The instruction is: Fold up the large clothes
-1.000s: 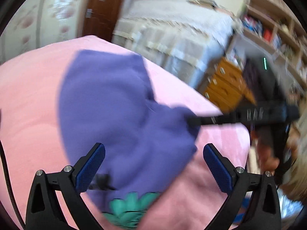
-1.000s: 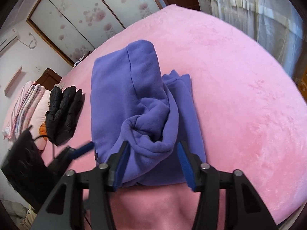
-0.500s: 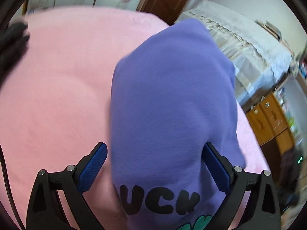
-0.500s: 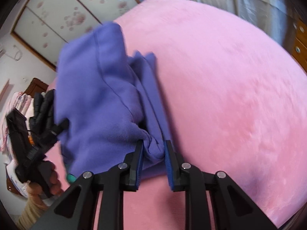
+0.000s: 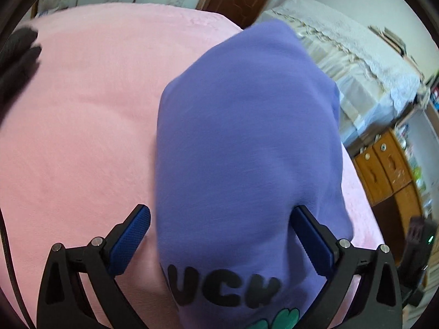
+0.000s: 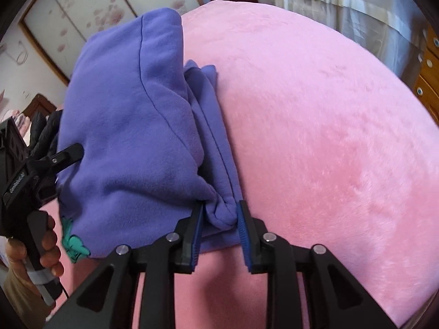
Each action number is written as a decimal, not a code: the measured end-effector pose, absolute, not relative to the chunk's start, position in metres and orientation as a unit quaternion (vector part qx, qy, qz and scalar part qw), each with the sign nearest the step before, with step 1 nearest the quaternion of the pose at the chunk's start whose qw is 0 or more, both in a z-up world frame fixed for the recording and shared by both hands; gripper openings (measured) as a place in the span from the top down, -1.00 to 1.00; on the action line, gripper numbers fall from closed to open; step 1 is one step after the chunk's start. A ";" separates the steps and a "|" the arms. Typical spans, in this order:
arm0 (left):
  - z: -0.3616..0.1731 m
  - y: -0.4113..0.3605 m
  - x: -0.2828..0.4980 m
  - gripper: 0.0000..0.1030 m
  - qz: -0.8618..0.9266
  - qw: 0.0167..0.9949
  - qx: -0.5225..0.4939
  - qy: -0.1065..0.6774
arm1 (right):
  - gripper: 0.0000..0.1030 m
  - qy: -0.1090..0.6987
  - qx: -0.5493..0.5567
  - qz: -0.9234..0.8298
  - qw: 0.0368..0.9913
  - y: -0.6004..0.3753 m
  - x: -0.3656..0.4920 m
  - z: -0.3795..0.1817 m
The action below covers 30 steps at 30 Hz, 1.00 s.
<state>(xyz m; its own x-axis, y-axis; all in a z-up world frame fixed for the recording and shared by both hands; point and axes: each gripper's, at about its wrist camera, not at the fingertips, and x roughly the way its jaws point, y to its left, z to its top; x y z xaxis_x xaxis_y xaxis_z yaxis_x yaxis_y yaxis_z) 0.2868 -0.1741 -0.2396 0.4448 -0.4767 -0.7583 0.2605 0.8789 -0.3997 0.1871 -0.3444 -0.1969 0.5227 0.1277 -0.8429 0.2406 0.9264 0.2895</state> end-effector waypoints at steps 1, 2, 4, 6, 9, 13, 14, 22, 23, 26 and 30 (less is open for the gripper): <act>-0.234 -0.173 0.287 -0.99 -0.222 0.843 -0.108 0.479 | 0.37 0.484 0.192 -0.028 0.853 -0.346 0.187 -0.188; -0.229 -0.172 0.287 -0.99 -0.226 0.843 -0.107 0.477 | 0.36 0.481 0.195 -0.022 0.854 -0.349 0.186 -0.183; -0.217 -0.170 0.286 -0.99 -0.238 0.842 -0.113 0.470 | 0.29 0.471 0.201 -0.007 0.859 -0.349 0.187 -0.165; -0.206 -0.161 0.285 -0.98 -0.249 0.843 -0.128 0.460 | 0.24 0.460 0.202 0.006 0.864 -0.345 0.190 -0.148; -0.189 -0.146 0.288 -0.98 -0.249 0.853 -0.150 0.434 | 0.23 0.452 0.193 0.023 0.871 -0.336 0.193 -0.133; -0.182 -0.121 0.302 -0.98 -0.199 0.874 -0.182 0.404 | 0.23 0.445 0.172 0.037 0.878 -0.322 0.205 -0.120; -0.185 -0.113 0.308 -0.98 -0.181 0.875 -0.190 0.407 | 0.23 0.444 0.166 0.038 0.880 -0.319 0.208 -0.118; -0.223 -0.085 0.335 -0.90 -0.134 0.858 -0.230 0.440 | 0.59 0.448 0.129 0.038 0.884 -0.315 0.205 -0.131; -0.222 -0.087 0.335 -0.90 -0.137 0.859 -0.228 0.437 | 0.60 0.447 0.129 0.036 0.884 -0.317 0.202 -0.132; -0.217 -0.106 0.335 -0.90 -0.161 0.861 -0.210 0.434 | 0.63 0.445 0.149 0.021 0.883 -0.328 0.190 -0.138; -0.207 -0.137 0.338 -0.91 -0.184 0.869 -0.155 0.431 | 0.65 0.460 0.178 -0.007 0.870 -0.343 0.171 -0.164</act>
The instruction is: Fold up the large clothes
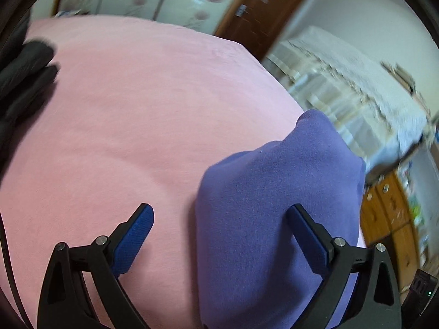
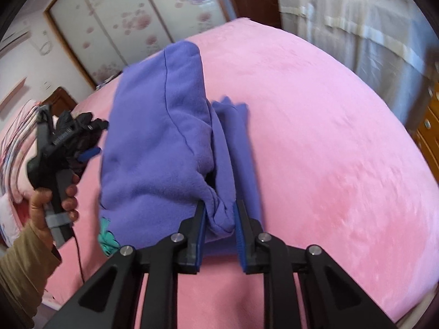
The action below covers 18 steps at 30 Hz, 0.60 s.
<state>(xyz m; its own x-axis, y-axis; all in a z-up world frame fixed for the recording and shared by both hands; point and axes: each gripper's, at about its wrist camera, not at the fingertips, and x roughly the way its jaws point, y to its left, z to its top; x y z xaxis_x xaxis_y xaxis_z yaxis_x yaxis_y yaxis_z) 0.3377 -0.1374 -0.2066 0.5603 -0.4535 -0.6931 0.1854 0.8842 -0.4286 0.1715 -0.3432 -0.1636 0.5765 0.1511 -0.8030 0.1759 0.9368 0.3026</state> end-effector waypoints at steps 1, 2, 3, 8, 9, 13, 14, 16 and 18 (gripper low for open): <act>-0.204 -0.145 0.339 -0.92 -0.187 0.871 -0.139 0.432 | 0.65 0.465 0.183 -0.013 0.866 -0.345 0.169 -0.170; -0.202 -0.158 0.340 -0.92 -0.190 0.873 -0.118 0.434 | 0.66 0.469 0.187 -0.019 0.863 -0.348 0.165 -0.177; -0.200 -0.167 0.341 -0.92 -0.191 0.873 -0.105 0.437 | 0.66 0.472 0.190 -0.024 0.860 -0.350 0.164 -0.183; -0.199 -0.200 0.355 -0.92 -0.170 0.865 -0.048 0.470 | 0.66 0.498 0.201 -0.041 0.843 -0.356 0.171 -0.216; -0.200 -0.203 0.358 -0.93 -0.163 0.863 -0.040 0.476 | 0.65 0.501 0.196 -0.042 0.842 -0.355 0.174 -0.216; -0.199 -0.207 0.366 -0.93 -0.145 0.859 -0.022 0.491 | 0.57 0.517 0.148 -0.046 0.842 -0.346 0.186 -0.198; -0.198 -0.207 0.366 -0.93 -0.143 0.859 -0.016 0.492 | 0.57 0.518 0.141 -0.046 0.842 -0.344 0.189 -0.190; -0.196 -0.208 0.366 -0.93 -0.139 0.858 -0.004 0.494 | 0.54 0.511 0.137 -0.044 0.847 -0.342 0.196 -0.173; -0.193 -0.209 0.367 -0.93 -0.138 0.856 0.002 0.497 | 0.49 0.497 0.142 -0.035 0.855 -0.343 0.206 -0.154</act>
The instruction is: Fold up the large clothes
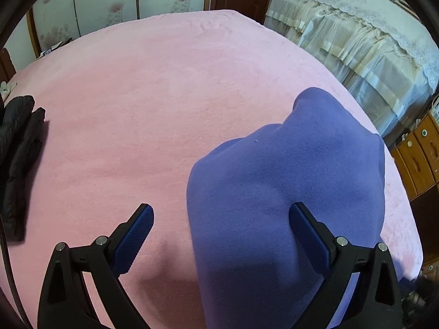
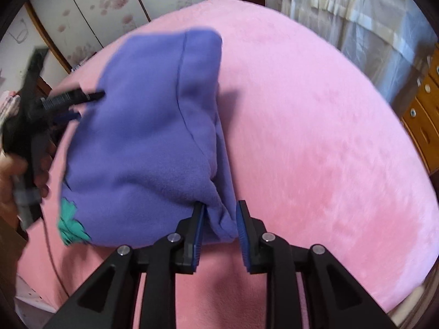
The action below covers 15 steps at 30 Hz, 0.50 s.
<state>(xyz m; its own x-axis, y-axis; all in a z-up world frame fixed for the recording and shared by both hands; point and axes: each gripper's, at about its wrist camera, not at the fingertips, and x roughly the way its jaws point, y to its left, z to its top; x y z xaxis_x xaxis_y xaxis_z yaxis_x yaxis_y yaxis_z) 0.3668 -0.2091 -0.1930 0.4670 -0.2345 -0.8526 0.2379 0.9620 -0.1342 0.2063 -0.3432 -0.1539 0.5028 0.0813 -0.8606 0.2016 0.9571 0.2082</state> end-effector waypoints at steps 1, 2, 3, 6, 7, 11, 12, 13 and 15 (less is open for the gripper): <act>-0.193 -0.206 0.367 -0.93 -0.138 0.855 0.002 0.500 | 0.41 0.491 0.143 -0.031 0.859 -0.343 0.211 -0.148; -0.192 -0.204 0.368 -0.93 -0.138 0.854 0.002 0.502 | 0.35 0.481 0.143 -0.026 0.864 -0.342 0.220 -0.139; -0.192 -0.204 0.368 -0.92 -0.137 0.853 0.003 0.503 | 0.27 0.476 0.143 -0.025 0.867 -0.342 0.225 -0.134; -0.189 -0.209 0.371 -0.92 -0.135 0.854 0.012 0.503 | 0.24 0.465 0.161 -0.005 0.870 -0.341 0.250 -0.121; -0.190 -0.211 0.371 -0.92 -0.136 0.854 0.014 0.503 | 0.22 0.459 0.166 -0.007 0.873 -0.342 0.258 -0.116; -0.189 -0.211 0.370 -0.93 -0.133 0.854 0.020 0.502 | 0.20 0.439 0.222 0.003 0.870 -0.352 0.272 -0.098; -0.188 -0.211 0.370 -0.93 -0.134 0.854 0.018 0.503 | 0.14 0.439 0.229 0.009 0.869 -0.354 0.275 -0.097; -0.188 -0.211 0.369 -0.93 -0.134 0.853 0.017 0.504 | 0.12 0.441 0.225 0.012 0.869 -0.352 0.279 -0.098; -0.187 -0.210 0.370 -0.93 -0.133 0.851 0.016 0.507 | 0.12 0.443 0.209 0.005 0.872 -0.348 0.287 -0.101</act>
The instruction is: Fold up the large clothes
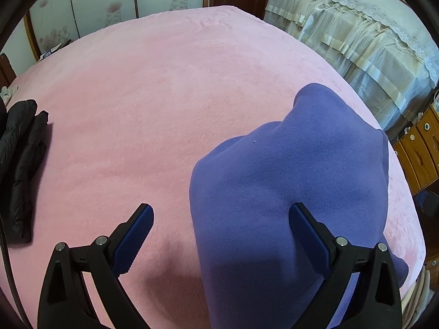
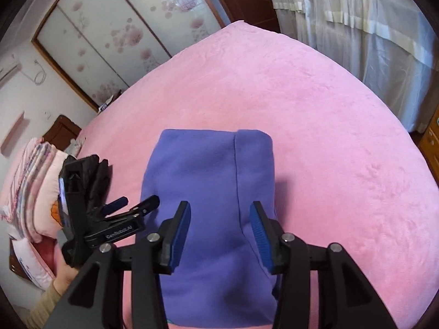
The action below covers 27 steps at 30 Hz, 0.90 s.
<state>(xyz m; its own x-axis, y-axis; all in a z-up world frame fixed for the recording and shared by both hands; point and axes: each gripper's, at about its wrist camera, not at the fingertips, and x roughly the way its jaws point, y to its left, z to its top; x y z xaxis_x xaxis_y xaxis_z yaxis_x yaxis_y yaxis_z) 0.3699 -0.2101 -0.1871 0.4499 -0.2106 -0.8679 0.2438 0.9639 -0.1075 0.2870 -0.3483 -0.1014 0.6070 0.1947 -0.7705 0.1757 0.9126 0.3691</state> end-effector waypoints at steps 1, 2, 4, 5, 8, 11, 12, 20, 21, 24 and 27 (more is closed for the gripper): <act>-0.186 -0.210 0.370 -0.93 -0.134 0.851 0.016 0.508 | 0.12 0.443 0.205 0.005 0.873 -0.347 0.295 -0.105; -0.186 -0.209 0.371 -0.93 -0.134 0.850 0.016 0.509 | 0.12 0.445 0.205 0.006 0.872 -0.348 0.304 -0.109; -0.184 -0.209 0.371 -0.92 -0.135 0.847 0.019 0.513 | 0.12 0.451 0.216 0.006 0.866 -0.351 0.321 -0.119; -0.182 -0.209 0.372 -0.92 -0.136 0.847 0.022 0.513 | 0.12 0.453 0.222 0.007 0.863 -0.353 0.329 -0.123; -0.172 -0.212 0.370 -0.92 -0.146 0.850 0.041 0.505 | 0.12 0.456 0.212 -0.007 0.864 -0.352 0.345 -0.135; -0.156 -0.211 0.366 -0.92 -0.167 0.860 0.036 0.481 | 0.13 0.459 0.194 -0.015 0.867 -0.348 0.353 -0.146; -0.151 -0.211 0.365 -0.92 -0.172 0.865 0.028 0.471 | 0.13 0.461 0.187 -0.018 0.867 -0.347 0.353 -0.148; -0.152 -0.232 0.379 -0.16 -0.200 0.860 -0.006 0.469 | 0.17 0.416 0.173 -0.027 0.892 -0.343 0.348 -0.126; -0.154 -0.233 0.381 -0.15 -0.201 0.861 -0.011 0.467 | 0.24 0.413 0.174 -0.023 0.894 -0.342 0.349 -0.124; -0.157 -0.239 0.383 -0.14 -0.209 0.864 -0.006 0.459 | 0.52 0.418 0.171 -0.007 0.892 -0.336 0.358 -0.128; -0.168 -0.247 0.387 -0.14 -0.200 0.861 0.021 0.467 | 0.54 0.438 0.159 -0.006 0.885 -0.330 0.368 -0.141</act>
<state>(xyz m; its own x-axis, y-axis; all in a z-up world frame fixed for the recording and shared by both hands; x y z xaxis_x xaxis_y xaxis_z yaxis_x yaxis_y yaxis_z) 0.3865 -0.2466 -0.1682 0.4833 -0.3240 -0.8133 0.3641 0.9192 -0.1498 0.3685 -0.3304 -0.1409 0.6163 0.1281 -0.7770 0.1496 0.9497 0.2752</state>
